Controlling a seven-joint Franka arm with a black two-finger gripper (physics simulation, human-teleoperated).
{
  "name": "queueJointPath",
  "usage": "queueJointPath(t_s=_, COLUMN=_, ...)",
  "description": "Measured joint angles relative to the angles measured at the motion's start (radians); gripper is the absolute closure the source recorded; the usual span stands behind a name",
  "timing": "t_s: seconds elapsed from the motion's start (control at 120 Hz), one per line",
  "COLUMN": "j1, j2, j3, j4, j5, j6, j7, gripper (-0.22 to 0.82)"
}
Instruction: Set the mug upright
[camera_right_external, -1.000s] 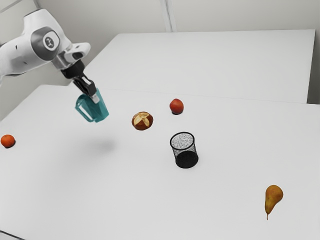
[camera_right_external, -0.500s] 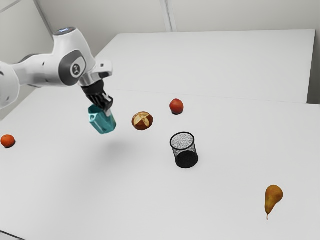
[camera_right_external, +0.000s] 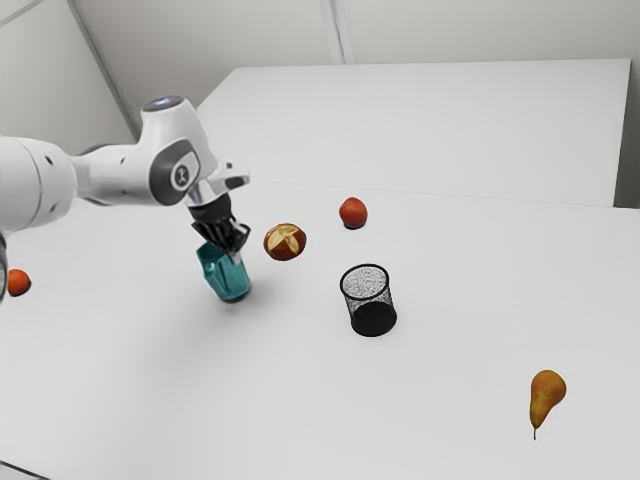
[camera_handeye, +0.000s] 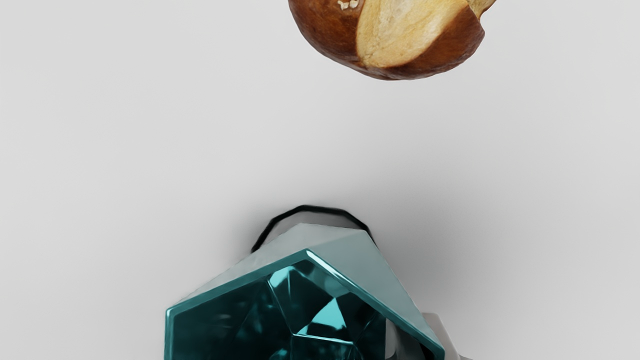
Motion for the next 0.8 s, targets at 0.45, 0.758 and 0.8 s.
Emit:
queueJointPath(t_s=0.45, j1=-0.013, j2=-0.070, j3=-0.009, j4=-0.009, j5=-0.006, j6=0.006, j7=-0.051, gripper=0.19)
queueJointPath(t_s=0.758, j1=-0.014, j2=-0.112, j3=-0.022, j4=0.222, j5=-0.035, j6=-0.171, j7=-0.060, gripper=0.04)
queueJointPath(t_s=0.8, j1=-0.014, j2=-0.108, j3=-0.021, j4=0.266, j5=-0.036, j6=-0.204, j7=-0.061, gripper=0.04)
